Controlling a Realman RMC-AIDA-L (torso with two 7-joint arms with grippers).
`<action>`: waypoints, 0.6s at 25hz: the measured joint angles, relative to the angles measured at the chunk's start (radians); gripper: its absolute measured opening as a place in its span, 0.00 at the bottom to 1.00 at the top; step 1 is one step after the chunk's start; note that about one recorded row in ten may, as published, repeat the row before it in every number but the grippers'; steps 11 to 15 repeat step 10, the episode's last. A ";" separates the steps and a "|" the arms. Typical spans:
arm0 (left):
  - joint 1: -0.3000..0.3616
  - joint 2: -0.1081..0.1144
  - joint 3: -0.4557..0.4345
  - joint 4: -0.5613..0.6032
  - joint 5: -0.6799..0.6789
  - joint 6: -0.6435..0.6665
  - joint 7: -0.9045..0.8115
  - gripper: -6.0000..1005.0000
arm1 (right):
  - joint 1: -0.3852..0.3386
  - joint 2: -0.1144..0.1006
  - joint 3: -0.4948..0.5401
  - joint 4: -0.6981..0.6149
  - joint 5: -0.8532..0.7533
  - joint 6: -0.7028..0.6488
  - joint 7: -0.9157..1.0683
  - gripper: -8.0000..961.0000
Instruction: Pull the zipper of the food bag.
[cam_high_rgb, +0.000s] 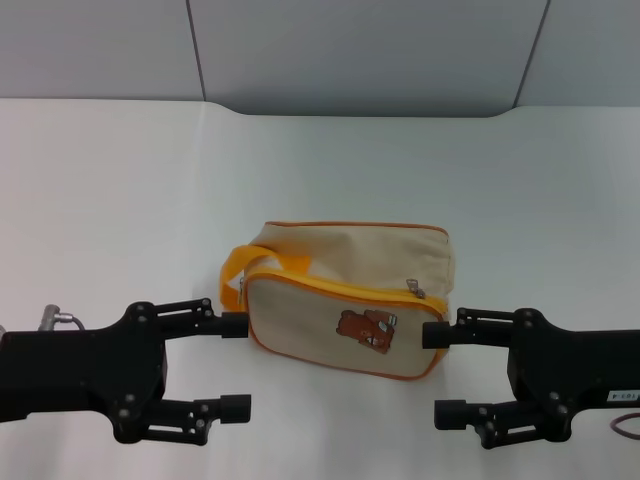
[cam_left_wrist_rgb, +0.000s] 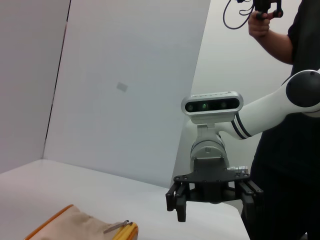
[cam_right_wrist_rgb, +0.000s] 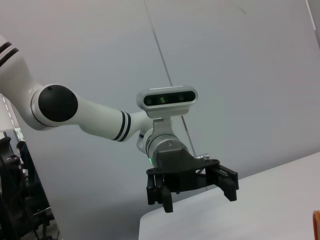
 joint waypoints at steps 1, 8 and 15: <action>-0.002 0.000 0.003 0.001 0.001 -0.002 0.001 0.82 | 0.000 0.002 0.000 0.000 0.000 -0.001 0.000 0.85; -0.003 0.000 0.004 0.003 0.001 -0.004 0.002 0.82 | 0.000 0.003 0.000 0.000 0.000 -0.004 -0.002 0.85; -0.003 0.000 0.005 0.003 0.001 -0.009 0.000 0.82 | 0.000 0.003 0.000 0.000 0.000 -0.005 -0.003 0.85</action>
